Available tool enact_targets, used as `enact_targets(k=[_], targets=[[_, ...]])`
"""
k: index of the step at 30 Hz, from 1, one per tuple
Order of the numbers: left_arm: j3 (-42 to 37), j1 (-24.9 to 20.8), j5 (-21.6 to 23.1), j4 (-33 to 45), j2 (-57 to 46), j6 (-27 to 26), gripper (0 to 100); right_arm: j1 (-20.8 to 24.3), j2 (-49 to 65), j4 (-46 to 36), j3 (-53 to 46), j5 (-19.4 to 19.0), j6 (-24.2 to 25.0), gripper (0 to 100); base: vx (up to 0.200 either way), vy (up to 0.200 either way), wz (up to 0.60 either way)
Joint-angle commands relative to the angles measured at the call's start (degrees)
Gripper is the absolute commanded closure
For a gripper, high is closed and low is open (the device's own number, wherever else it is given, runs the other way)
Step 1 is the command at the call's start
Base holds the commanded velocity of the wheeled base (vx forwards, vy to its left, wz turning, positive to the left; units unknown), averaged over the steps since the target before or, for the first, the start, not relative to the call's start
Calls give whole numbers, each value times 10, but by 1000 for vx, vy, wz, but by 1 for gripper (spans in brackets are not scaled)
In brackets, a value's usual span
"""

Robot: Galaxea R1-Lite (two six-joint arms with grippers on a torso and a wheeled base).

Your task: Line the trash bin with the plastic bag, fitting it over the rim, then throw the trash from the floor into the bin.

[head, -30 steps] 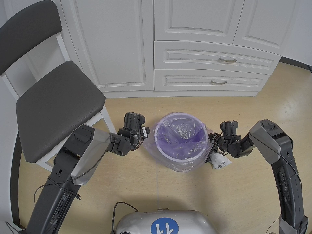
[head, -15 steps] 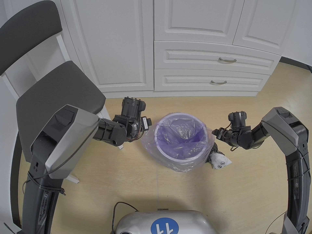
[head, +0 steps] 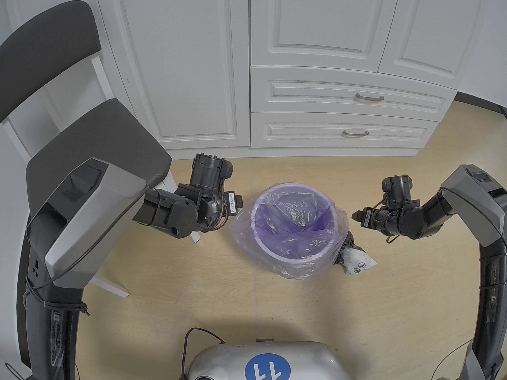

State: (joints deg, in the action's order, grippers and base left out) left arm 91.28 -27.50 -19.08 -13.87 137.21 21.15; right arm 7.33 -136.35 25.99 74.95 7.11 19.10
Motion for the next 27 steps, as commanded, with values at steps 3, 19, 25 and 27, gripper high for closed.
enact_targets(k=[3,19,25,27], targets=[[-40,-1,0,-4,-26,-4,0,-1,49,2,-46,0,-37,0,0,0,0],[-154,-6,6,-64,-78,-46,0,-8,127,13,-145,-36,-119,0,0,0,0],[-216,0,52,-182,-70,-97,0,-24,126,93,-197,-75,-173,0,0,0,0],[-219,3,61,-195,-66,-102,0,-27,123,108,-205,-79,-183,0,0,0,0]])
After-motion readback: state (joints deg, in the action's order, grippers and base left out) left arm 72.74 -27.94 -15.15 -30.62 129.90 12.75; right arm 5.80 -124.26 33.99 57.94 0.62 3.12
